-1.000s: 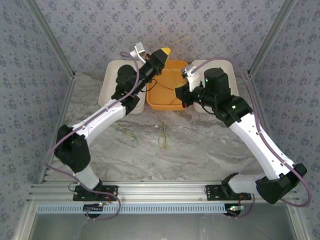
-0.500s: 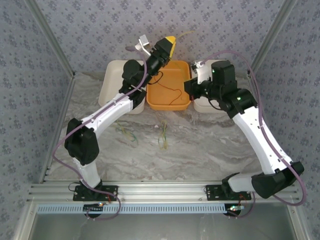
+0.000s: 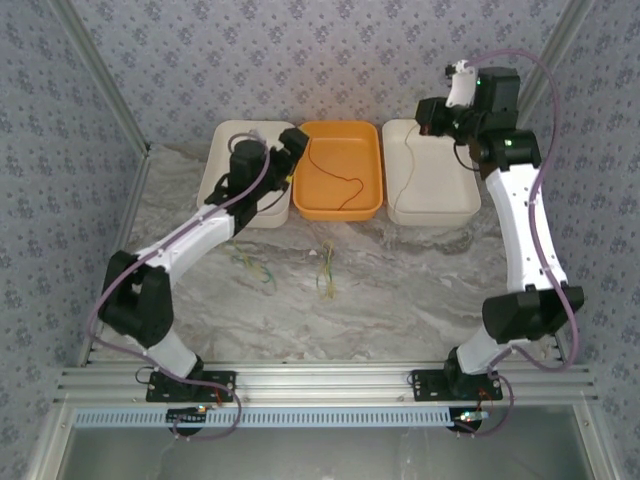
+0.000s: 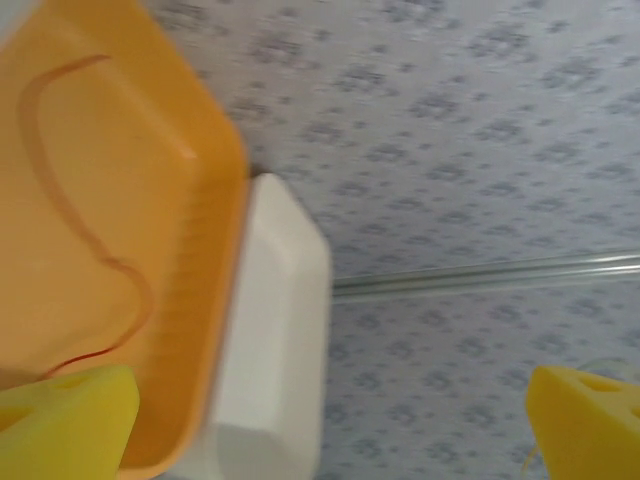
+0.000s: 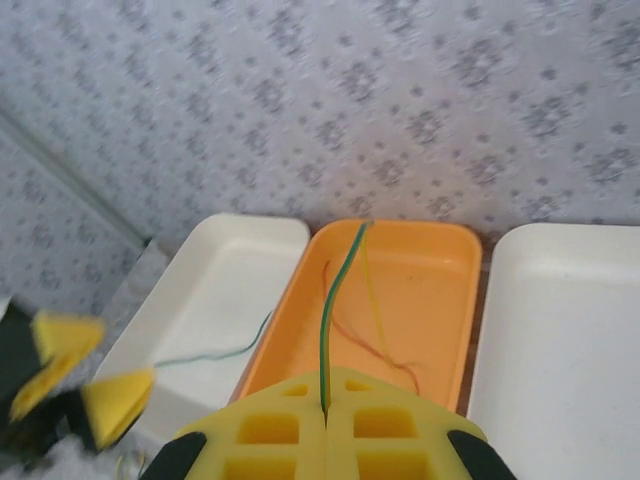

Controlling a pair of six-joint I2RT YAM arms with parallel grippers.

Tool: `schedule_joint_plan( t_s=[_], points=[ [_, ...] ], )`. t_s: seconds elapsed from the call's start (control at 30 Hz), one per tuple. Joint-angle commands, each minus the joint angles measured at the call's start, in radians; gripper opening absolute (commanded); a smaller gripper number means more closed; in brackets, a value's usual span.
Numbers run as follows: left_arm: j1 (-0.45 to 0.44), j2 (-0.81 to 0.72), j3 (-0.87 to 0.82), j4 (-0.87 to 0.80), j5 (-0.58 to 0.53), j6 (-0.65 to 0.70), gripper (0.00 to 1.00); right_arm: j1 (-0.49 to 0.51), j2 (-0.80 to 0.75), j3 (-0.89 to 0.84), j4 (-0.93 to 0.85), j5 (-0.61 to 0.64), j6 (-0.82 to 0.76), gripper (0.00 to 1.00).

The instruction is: Untangle the cables

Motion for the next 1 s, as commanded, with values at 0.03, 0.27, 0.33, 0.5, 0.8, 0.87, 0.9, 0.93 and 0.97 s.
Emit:
schedule_joint_plan(
  t_s=[0.03, 0.27, 0.33, 0.5, 0.8, 0.87, 0.9, 0.93, 0.97],
  points=[
    [-0.030, -0.178, -0.094, -0.164, -0.030, 0.150, 0.99, -0.060, 0.121, 0.128, -0.013, -0.025, 0.053, 0.00],
    [-0.148, -0.342, -0.285, -0.273, -0.070, 0.272, 0.99, -0.125, 0.341, 0.252, -0.038, 0.063, 0.047, 0.00],
    [-0.171, -0.371, -0.313, -0.309, -0.076, 0.278, 0.98, -0.139, 0.414, 0.284, -0.067, 0.074, 0.054, 0.00],
    [-0.202, -0.464, -0.378, -0.359, -0.117, 0.301, 0.98, -0.153, 0.533, 0.284, -0.083, 0.171, 0.070, 0.00],
    [-0.216, -0.527, -0.431, -0.395, -0.115, 0.305, 0.98, -0.197, 0.697, 0.339, -0.082, 0.174, 0.126, 0.00],
    [-0.218, -0.529, -0.443, -0.390, -0.114, 0.303, 0.98, -0.193, 0.728, 0.366, -0.083, 0.152, 0.135, 0.00],
    [-0.218, -0.528, -0.449, -0.386, -0.116, 0.301, 0.98, -0.191, 0.744, 0.378, -0.074, 0.124, 0.141, 0.00],
    [-0.221, -0.526, -0.454, -0.383, -0.116, 0.301, 0.98, -0.190, 0.756, 0.386, -0.061, 0.083, 0.148, 0.00],
    [-0.222, -0.526, -0.457, -0.381, -0.116, 0.300, 0.98, -0.189, 0.765, 0.390, -0.042, 0.023, 0.153, 0.01]
  ],
)
